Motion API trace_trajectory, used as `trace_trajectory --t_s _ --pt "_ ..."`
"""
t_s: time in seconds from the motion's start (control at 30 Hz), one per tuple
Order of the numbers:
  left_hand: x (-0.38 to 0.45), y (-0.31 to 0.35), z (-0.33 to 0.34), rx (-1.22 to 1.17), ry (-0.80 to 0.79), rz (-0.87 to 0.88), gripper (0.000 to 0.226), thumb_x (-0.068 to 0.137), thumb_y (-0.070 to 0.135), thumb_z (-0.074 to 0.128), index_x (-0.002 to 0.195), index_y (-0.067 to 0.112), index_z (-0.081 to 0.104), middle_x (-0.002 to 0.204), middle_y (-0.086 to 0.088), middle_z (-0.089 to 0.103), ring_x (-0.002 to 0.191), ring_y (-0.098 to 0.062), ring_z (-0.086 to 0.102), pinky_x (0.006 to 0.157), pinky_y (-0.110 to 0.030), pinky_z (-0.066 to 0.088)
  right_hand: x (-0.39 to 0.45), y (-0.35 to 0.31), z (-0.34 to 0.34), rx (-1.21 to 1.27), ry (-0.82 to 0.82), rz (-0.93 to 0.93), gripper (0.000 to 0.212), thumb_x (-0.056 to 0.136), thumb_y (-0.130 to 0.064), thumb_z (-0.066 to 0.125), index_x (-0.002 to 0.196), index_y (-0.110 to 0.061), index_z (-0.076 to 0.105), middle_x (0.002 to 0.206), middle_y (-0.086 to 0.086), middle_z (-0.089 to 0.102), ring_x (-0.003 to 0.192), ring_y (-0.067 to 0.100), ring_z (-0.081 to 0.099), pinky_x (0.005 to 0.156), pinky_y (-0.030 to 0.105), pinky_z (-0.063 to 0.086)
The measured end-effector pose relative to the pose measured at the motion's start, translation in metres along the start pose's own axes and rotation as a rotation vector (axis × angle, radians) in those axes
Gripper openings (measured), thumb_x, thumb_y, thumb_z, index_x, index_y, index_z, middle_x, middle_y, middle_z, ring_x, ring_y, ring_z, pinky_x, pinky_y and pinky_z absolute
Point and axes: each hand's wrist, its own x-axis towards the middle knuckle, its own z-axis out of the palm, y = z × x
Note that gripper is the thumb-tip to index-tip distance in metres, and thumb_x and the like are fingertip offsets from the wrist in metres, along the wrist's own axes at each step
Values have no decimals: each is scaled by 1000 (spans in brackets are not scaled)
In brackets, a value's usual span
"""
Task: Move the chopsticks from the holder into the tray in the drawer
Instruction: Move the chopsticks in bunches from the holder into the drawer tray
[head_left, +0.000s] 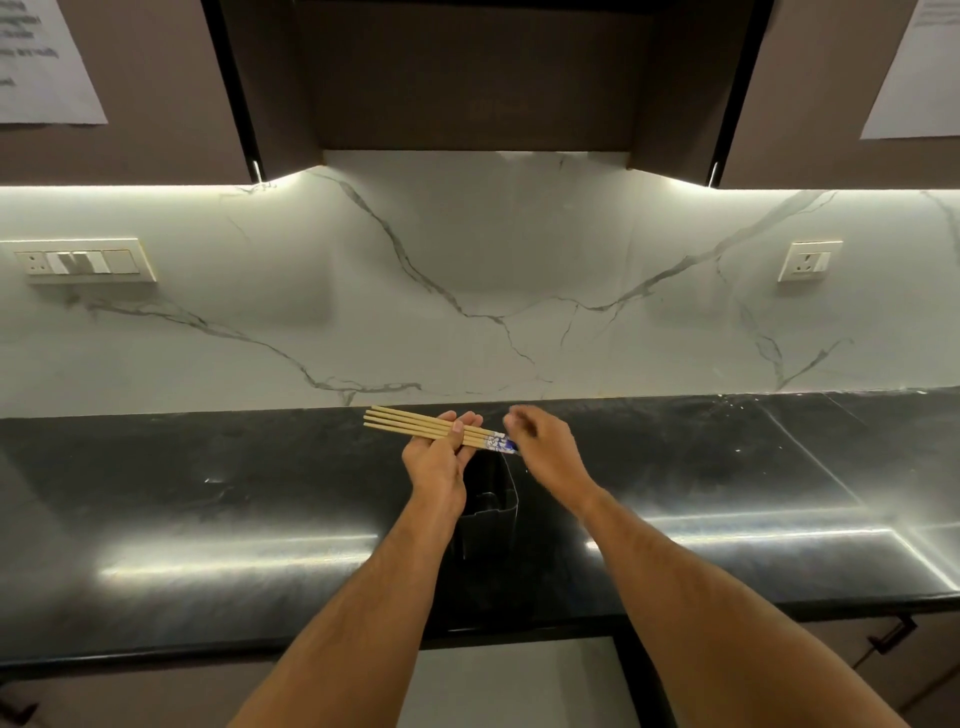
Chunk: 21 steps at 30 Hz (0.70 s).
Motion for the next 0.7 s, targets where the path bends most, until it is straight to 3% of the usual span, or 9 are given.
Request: trace_trajectory --t_s 0.13,0.33,0.4,0.43,0.5,0.57,0.63,0.67,0.7 --pt "-2 -6 2 37 -13 -4 19 97 -7 57 115 -2 60 103 -22 76 99 -32 75 89 -45 59 0 -10 4 -416 -278 -151 10 97 -27 61 96 -20 68 82 -6 68 70 11 65 70 38 59" --pt "-2 -8 -7 78 -70 -37 20 97 -6 58 116 -2 62 105 -22 75 101 -33 74 90 -45 59 4 -15 -2 -350 -329 -87 13 95 -21 66 86 -14 72 73 1 71 65 15 71 66 30 63" --pt "-3 -5 -8 230 -54 -29 17 96 3 64 111 -4 65 99 -20 77 94 -30 76 86 -43 62 3 -14 -4 -366 -297 -98 14 95 -21 66 85 -14 74 71 1 71 64 15 71 65 30 62" --pt "-5 -3 -8 426 -26 3 19 94 15 70 103 -2 70 90 -15 78 86 -25 78 81 -41 63 3 -13 -5 -382 -272 -102 14 95 -20 66 85 -14 74 71 1 71 64 16 70 65 31 62" --pt "-7 0 -16 978 28 186 35 88 44 75 77 11 72 64 -1 74 60 -13 74 64 -33 64 2 -9 -7 -421 -226 -102 12 94 -19 66 89 -14 75 70 0 69 63 15 68 65 33 61" --pt "-10 6 -29 1398 30 565 43 89 53 69 62 21 62 51 5 62 45 -8 61 50 -23 54 2 -6 -10 -465 -204 -92 10 94 -19 66 93 -14 75 70 -1 68 62 13 66 66 32 61" --pt "-12 14 -36 1580 -77 923 27 93 41 67 74 22 62 69 12 63 59 -5 57 60 -22 52 1 -3 -11 -523 -207 -88 11 94 -19 66 93 -14 75 70 0 67 63 13 65 67 32 60" --pt "-11 18 -39 1629 -169 1056 15 93 35 68 88 20 66 84 9 66 73 -6 59 72 -25 54 0 -3 -10 -554 -214 -93 11 94 -18 66 92 -14 75 70 0 67 63 13 65 67 33 60" --pt "-8 21 -39 1698 -255 1142 18 91 29 71 103 16 67 99 3 68 89 -12 61 85 -30 54 -2 -4 -9 -580 -225 -103 11 94 -17 65 92 -14 75 70 1 67 63 13 65 68 33 60"
